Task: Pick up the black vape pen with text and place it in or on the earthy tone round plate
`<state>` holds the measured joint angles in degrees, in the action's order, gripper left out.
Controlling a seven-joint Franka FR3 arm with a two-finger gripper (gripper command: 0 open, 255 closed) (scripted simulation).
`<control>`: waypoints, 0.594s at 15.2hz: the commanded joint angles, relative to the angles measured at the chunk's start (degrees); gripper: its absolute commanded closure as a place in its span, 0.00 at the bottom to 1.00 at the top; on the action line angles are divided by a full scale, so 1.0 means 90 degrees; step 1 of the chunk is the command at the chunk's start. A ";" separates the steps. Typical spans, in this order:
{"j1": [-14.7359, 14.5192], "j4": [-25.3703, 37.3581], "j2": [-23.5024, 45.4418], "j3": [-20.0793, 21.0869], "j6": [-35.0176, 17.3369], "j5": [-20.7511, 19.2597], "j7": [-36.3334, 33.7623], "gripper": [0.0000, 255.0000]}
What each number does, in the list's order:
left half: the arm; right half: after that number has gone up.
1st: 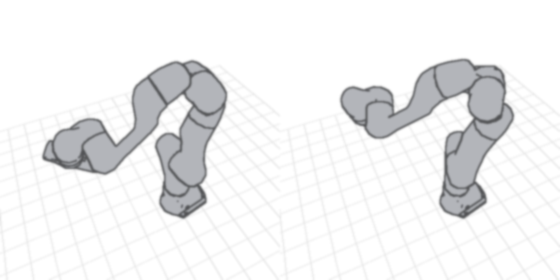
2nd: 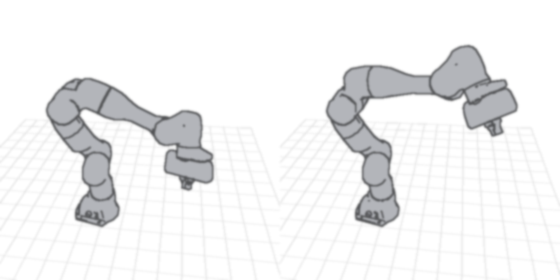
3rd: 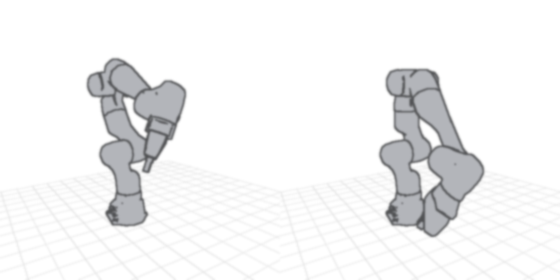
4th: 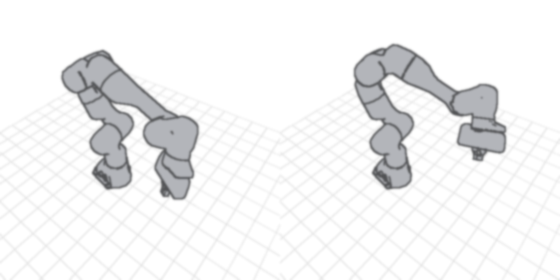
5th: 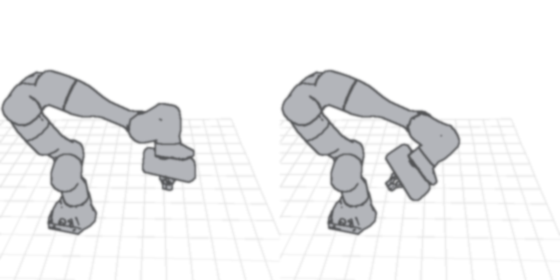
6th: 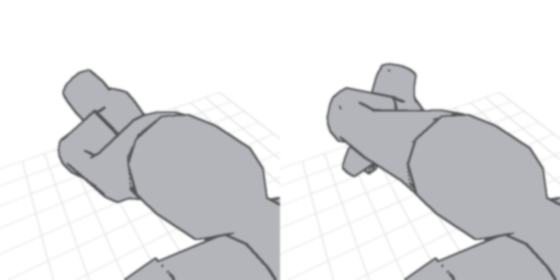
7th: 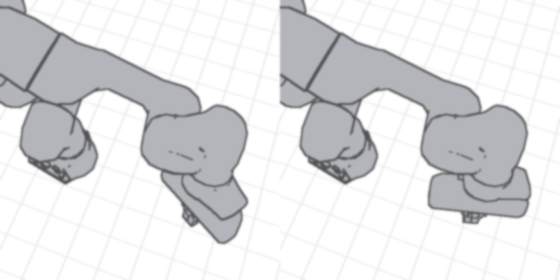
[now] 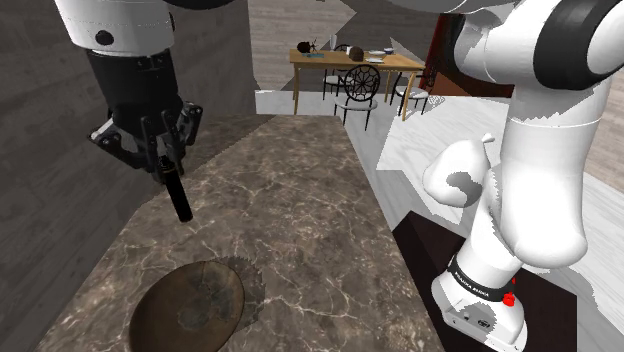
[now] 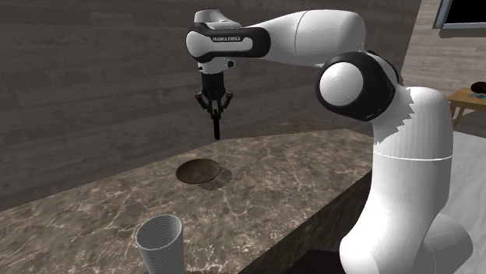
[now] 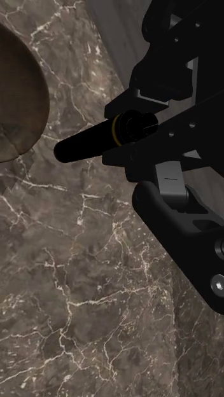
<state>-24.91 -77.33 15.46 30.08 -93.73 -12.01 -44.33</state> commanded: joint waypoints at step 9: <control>-0.0706 -0.0086 -0.0102 0.0367 0.0141 -0.0077 -0.1074 1.00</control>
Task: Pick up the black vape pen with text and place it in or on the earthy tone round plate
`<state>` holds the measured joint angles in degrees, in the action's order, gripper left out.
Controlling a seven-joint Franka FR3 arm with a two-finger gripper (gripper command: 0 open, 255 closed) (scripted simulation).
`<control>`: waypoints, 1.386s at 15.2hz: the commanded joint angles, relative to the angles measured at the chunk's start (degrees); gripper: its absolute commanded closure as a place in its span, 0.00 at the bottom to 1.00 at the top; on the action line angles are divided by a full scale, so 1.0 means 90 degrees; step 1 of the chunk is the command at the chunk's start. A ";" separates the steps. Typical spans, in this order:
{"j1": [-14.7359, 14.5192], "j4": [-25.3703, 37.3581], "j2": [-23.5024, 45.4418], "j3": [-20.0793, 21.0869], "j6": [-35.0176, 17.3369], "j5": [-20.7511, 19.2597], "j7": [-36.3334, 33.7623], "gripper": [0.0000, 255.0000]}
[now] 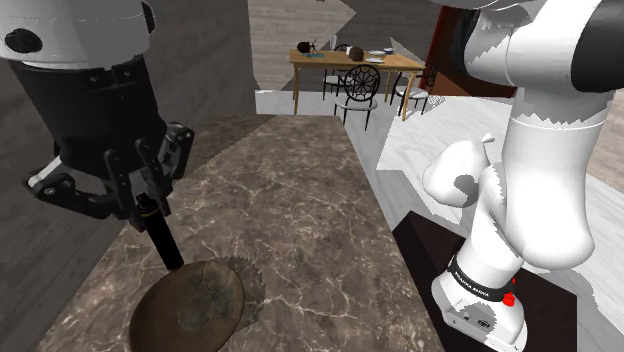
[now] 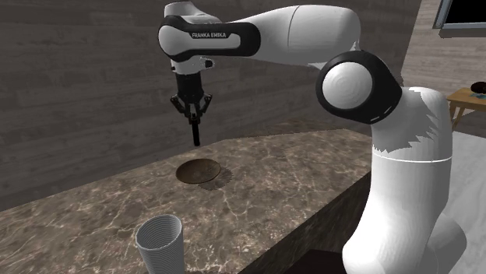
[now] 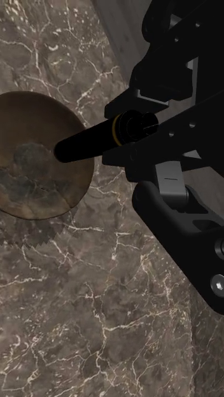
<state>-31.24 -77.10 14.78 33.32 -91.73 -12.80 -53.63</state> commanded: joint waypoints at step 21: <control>0.0195 -0.1915 -0.0191 -0.0047 -0.1736 0.0057 -0.0158 1.00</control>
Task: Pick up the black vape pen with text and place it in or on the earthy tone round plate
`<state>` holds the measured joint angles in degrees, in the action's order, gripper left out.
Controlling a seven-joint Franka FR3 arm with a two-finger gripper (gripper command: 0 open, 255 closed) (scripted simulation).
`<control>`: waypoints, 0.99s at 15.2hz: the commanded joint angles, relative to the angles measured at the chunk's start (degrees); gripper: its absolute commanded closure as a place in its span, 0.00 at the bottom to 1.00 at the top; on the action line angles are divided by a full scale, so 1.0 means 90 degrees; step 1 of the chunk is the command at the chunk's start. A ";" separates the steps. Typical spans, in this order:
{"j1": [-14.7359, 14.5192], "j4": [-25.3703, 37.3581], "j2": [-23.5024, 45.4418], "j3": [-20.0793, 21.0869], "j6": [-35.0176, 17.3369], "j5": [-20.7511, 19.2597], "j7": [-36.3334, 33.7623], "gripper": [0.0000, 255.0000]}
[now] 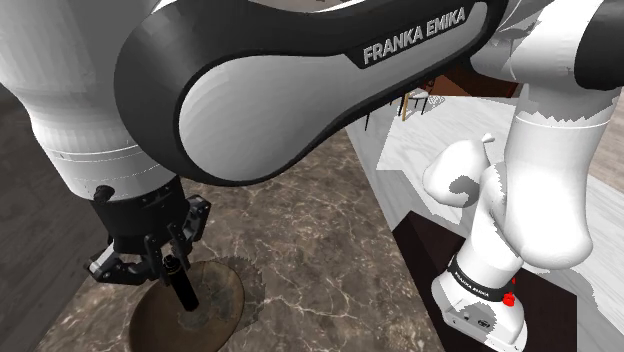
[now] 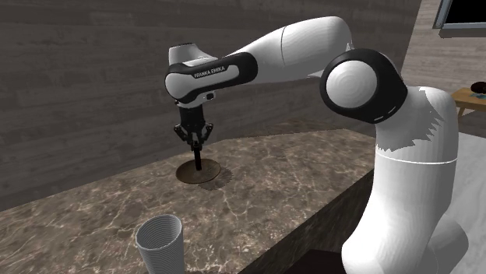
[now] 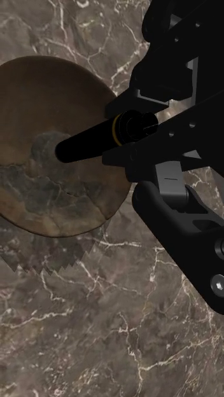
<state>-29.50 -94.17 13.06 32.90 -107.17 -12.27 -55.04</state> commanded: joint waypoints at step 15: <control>-0.0046 0.0552 -0.0056 0.0038 0.0594 0.0052 0.0046 0.00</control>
